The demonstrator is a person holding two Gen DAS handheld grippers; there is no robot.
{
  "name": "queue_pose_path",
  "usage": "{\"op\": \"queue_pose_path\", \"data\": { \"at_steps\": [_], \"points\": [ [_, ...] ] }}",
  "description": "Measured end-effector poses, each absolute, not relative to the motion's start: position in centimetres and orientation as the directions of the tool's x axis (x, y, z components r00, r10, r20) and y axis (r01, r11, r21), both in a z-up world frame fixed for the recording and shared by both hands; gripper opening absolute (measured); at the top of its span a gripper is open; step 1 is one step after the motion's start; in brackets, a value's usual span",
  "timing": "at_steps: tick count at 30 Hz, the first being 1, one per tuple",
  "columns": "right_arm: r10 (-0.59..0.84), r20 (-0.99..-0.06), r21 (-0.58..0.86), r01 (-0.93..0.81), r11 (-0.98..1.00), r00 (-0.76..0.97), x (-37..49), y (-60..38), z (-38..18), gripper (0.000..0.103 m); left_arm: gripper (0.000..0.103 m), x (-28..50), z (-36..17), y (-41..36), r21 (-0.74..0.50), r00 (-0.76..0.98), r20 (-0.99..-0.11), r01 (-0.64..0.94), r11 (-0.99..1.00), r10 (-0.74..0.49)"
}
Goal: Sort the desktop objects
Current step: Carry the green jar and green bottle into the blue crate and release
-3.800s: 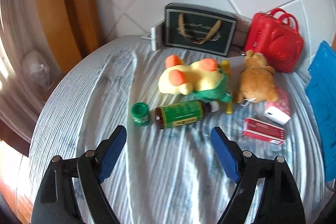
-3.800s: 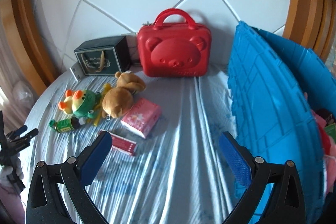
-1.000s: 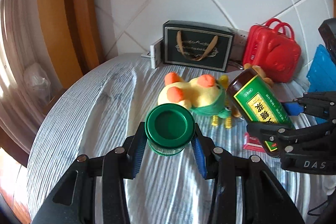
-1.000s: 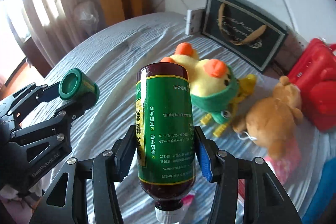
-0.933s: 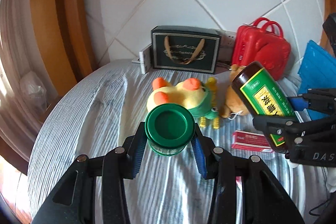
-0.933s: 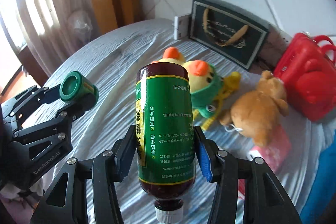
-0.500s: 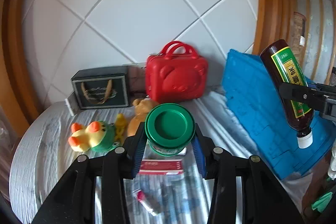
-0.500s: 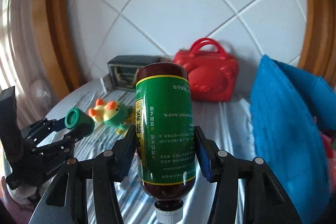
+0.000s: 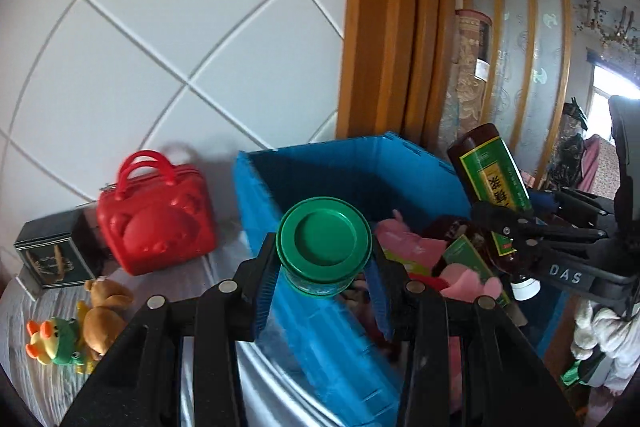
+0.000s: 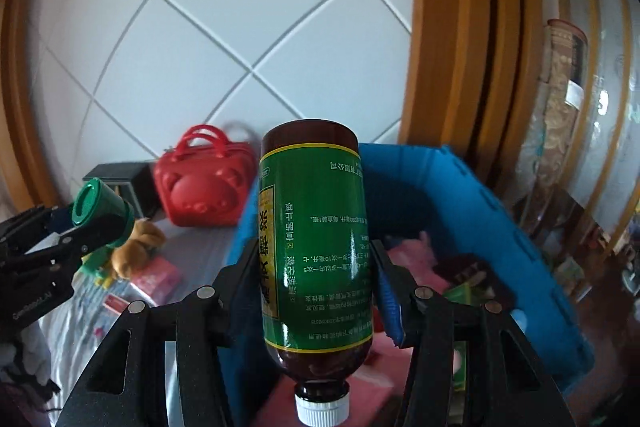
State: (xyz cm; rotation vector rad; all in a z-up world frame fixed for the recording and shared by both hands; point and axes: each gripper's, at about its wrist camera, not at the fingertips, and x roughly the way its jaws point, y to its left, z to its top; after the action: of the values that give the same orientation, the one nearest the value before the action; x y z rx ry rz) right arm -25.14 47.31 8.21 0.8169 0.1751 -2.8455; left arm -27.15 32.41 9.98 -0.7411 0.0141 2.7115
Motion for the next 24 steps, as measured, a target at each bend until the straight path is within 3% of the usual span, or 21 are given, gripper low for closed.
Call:
{"op": "queue_pose_path", "data": {
  "at_steps": [4,8,18,23,24],
  "points": [
    [-0.092,-0.597,-0.064,0.162,-0.985,-0.797,-29.2,53.0,7.3,0.052,0.041,-32.1,9.1,39.9,-0.102,-0.715,-0.613,-0.352,-0.93,0.338],
    [-0.078,-0.676,-0.042,0.144,-0.989,-0.732,-33.1,56.3,4.9,0.052,0.041,-37.4,7.2,44.9,-0.069,-0.635,-0.719,-0.341,-0.937,0.284],
    [-0.146,-0.768,0.04,0.181,-0.983,-0.624,-37.4,59.9,1.0,0.052,0.041,-40.4,3.2,47.0,0.031,-0.576,-0.804,-0.291,-0.956,0.149],
    [-0.144,-0.76,0.033,0.184,-0.982,-0.634,-38.0,59.8,0.6,0.052,0.065,-40.2,3.5,46.1,0.043,-0.604,-0.787,-0.264,-0.964,0.13],
    [-0.143,-0.758,0.033,0.181,-0.983,-0.637,-38.2,59.8,0.4,0.053,0.066,-40.1,3.6,45.9,0.044,-0.61,-0.782,-0.259,-0.965,0.128]
  ]
}}
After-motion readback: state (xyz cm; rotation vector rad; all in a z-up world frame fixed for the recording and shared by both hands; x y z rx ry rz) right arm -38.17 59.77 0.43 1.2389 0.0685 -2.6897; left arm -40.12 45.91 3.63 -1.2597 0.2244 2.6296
